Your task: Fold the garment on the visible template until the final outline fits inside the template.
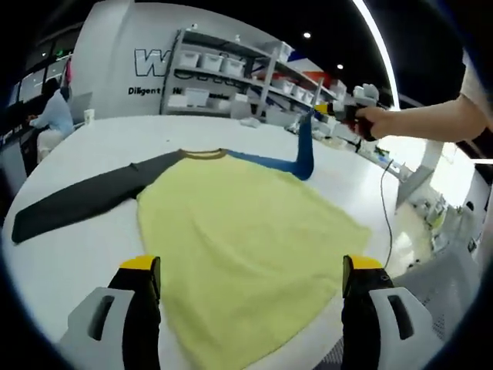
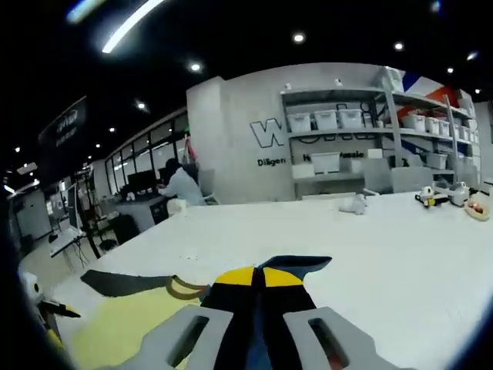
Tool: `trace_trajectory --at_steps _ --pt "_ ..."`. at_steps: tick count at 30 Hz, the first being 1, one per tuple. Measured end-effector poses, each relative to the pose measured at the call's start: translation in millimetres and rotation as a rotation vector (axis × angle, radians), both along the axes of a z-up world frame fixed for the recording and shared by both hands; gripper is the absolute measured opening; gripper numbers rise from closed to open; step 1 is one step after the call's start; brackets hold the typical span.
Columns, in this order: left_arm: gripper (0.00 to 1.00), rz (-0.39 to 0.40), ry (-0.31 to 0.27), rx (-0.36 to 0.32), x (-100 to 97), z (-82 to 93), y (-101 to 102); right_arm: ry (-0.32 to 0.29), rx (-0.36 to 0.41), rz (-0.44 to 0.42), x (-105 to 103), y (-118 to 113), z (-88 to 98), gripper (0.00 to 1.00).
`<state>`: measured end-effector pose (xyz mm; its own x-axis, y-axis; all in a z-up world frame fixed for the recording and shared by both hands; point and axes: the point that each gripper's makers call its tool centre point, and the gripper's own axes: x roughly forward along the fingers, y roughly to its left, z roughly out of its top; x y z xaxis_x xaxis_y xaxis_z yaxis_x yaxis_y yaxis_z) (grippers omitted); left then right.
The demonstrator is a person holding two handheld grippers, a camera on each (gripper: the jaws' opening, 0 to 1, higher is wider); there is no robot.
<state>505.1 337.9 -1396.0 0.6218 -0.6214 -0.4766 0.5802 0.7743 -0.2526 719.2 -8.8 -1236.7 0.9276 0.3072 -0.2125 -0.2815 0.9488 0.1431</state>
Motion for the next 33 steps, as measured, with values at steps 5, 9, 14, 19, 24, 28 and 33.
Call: trace_trajectory --at_steps 5,9,14,19,24,28,33 --pt "0.99 -0.010 -0.034 0.011 -2.3 2.6 2.3 -0.006 -0.003 0.085 11.6 45.4 1.5 0.00" --pt "0.99 -0.019 -0.060 0.034 -3.0 3.3 4.3 -0.010 -0.022 0.163 17.1 84.1 0.5 0.00" --pt "0.99 -0.018 -0.067 0.047 -5.6 2.6 8.8 -0.013 -0.061 0.245 18.2 124.7 -2.7 0.00" --pt "0.99 -0.014 -0.059 0.055 -9.9 -0.2 12.0 0.002 -0.087 0.313 18.4 160.8 -12.8 0.00" --pt "0.99 -0.016 -0.060 0.059 -10.4 -0.2 12.2 0.041 -0.136 0.381 15.1 195.4 -40.8 0.00" --pt "0.99 -0.016 -0.057 0.061 -11.1 -0.9 12.7 0.069 -0.208 0.451 3.5 229.9 -68.9 0.00" --pt "0.98 -0.017 -0.051 0.070 -12.1 -2.7 13.7 0.102 -0.268 0.507 -8.6 262.9 -100.9 0.00"
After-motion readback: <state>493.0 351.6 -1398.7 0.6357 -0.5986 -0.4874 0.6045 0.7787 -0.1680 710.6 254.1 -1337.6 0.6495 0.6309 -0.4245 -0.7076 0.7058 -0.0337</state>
